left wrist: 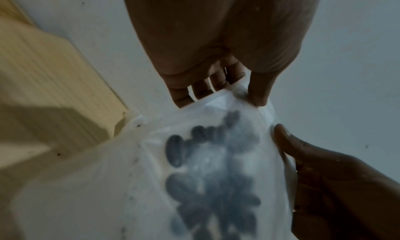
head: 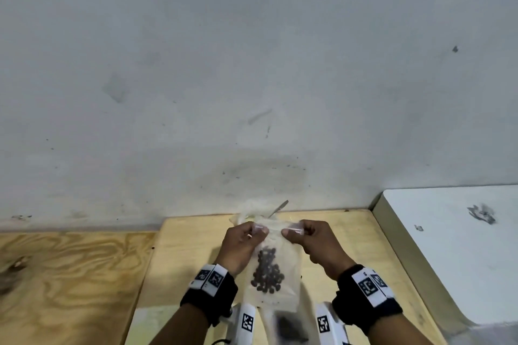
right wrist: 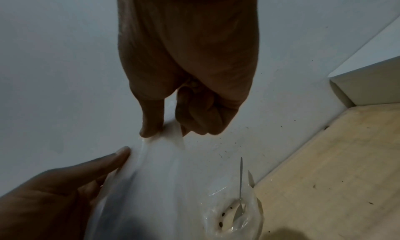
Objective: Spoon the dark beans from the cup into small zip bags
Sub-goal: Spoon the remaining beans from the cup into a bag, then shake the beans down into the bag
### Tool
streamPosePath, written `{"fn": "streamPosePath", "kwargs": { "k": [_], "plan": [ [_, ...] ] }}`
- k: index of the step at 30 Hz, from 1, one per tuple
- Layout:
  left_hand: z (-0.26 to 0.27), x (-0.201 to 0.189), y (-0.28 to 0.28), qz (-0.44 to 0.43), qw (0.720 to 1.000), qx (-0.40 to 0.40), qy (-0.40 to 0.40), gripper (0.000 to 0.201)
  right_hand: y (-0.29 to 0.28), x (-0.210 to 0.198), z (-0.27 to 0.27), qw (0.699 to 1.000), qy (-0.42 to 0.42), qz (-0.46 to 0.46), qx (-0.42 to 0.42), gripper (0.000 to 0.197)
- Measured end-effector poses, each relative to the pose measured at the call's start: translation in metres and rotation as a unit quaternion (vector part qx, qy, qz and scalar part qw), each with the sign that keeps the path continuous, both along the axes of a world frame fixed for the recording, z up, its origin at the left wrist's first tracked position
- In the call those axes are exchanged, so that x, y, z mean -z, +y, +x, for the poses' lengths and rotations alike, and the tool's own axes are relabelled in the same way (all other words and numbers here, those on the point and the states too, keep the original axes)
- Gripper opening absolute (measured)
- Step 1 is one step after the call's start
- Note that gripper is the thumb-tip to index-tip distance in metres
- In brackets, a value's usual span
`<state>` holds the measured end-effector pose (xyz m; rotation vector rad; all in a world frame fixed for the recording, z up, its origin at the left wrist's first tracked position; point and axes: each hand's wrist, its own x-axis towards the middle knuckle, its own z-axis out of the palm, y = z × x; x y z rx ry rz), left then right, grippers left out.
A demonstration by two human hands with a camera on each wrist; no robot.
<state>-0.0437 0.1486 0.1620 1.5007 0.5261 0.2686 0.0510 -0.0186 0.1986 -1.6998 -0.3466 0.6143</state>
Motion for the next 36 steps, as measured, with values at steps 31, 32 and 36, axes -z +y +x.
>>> {"fn": "streamPosePath", "kwargs": {
  "k": [31,32,36],
  "plan": [
    [-0.059,0.031,-0.019,0.040,0.997,-0.043,0.056,0.020,-0.005,0.043,-0.040,0.993,0.091,0.001,0.077,0.020],
    [-0.065,0.034,-0.014,0.048,0.996,-0.026,0.065,0.035,0.000,0.048,-0.045,0.992,0.090,0.004,0.092,0.015],
    [-0.095,0.046,0.016,0.023,0.997,-0.059,0.034,0.068,0.029,0.068,-0.084,0.996,0.031,0.009,0.088,0.025]
  ]
}}
